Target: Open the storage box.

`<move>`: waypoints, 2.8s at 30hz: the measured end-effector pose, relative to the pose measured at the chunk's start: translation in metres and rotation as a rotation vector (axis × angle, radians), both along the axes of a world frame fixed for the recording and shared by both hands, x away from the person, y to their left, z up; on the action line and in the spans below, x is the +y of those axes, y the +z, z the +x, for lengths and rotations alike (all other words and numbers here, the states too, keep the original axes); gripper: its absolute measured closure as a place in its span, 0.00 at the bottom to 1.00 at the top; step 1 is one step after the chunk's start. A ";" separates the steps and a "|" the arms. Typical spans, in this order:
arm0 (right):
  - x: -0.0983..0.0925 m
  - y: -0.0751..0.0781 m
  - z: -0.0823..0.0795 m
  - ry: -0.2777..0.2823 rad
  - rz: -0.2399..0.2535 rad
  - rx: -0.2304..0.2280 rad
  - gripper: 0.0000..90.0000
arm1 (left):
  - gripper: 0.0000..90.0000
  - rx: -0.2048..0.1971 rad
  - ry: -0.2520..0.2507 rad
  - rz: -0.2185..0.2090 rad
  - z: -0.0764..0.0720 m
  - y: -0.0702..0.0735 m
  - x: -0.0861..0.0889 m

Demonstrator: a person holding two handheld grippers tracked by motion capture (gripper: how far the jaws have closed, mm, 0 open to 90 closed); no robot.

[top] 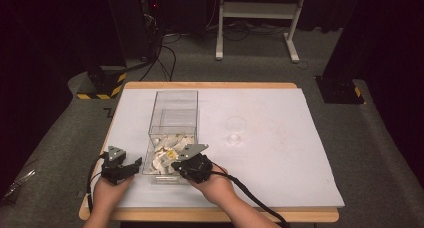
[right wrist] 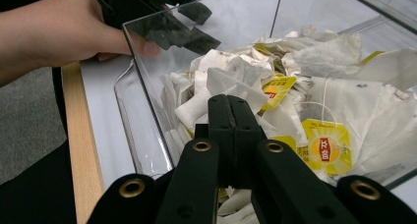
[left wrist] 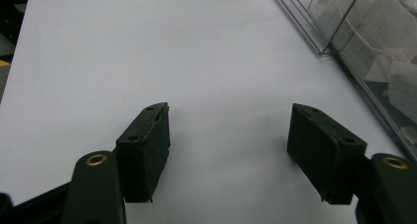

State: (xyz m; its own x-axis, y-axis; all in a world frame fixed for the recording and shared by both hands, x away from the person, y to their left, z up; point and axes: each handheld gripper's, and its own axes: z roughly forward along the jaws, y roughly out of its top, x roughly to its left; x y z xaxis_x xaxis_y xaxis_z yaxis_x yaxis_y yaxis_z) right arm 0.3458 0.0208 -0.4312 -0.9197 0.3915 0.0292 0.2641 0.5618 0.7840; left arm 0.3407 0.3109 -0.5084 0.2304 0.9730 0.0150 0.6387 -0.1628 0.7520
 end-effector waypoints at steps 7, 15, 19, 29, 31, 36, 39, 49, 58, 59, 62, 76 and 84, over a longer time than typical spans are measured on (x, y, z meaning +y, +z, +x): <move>-0.007 0.010 0.000 -0.021 0.040 -0.016 1.00 | 0.36 0.000 0.000 0.000 0.000 0.000 0.000; -0.018 0.022 0.003 -0.043 0.103 -0.037 1.00 | 0.36 0.000 0.000 0.000 0.000 0.000 0.000; -0.025 0.027 0.006 -0.061 0.133 -0.034 1.00 | 0.36 0.001 -0.001 -0.001 0.000 0.000 0.000; -0.038 0.038 0.010 -0.091 0.180 -0.060 1.00 | 0.36 0.001 0.001 -0.006 0.000 0.000 0.000; -0.041 0.040 0.010 -0.092 0.189 -0.064 1.00 | 0.36 0.000 0.001 -0.005 0.000 0.000 0.000; -0.049 0.048 0.009 -0.107 0.208 -0.076 1.00 | 0.36 -0.001 0.002 -0.006 0.000 0.000 0.000; -0.053 0.053 0.007 -0.113 0.216 -0.093 1.00 | 0.36 -0.001 0.002 -0.005 0.000 0.000 0.000; -0.067 0.061 0.008 -0.148 0.221 -0.110 1.00 | 0.36 0.000 0.001 -0.006 0.000 0.000 0.000; -0.080 0.059 0.013 -0.183 0.215 -0.116 1.00 | 0.36 0.002 -0.003 -0.004 0.000 0.000 0.000; -0.082 0.058 0.014 -0.186 0.211 -0.114 1.00 | 0.36 0.002 -0.003 -0.003 0.000 0.000 0.000; -0.085 0.056 0.015 -0.195 0.205 -0.108 1.00 | 0.36 0.002 -0.003 -0.003 0.000 0.000 0.000; -0.106 0.050 0.021 -0.261 0.189 -0.130 1.00 | 0.36 0.002 -0.010 -0.003 0.000 0.000 0.000; -0.121 0.047 0.024 -0.302 0.188 -0.139 1.00 | 0.36 -0.001 -0.008 -0.004 0.000 0.000 0.000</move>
State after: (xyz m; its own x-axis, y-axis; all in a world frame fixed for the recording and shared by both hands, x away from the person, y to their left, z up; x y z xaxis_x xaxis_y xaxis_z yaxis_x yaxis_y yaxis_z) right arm 0.3700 -0.0998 -0.3845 -0.7640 0.6452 0.0096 0.2796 0.3175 0.9061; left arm 0.3408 0.3106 -0.5085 0.2380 0.9712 0.0114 0.6370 -0.1649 0.7530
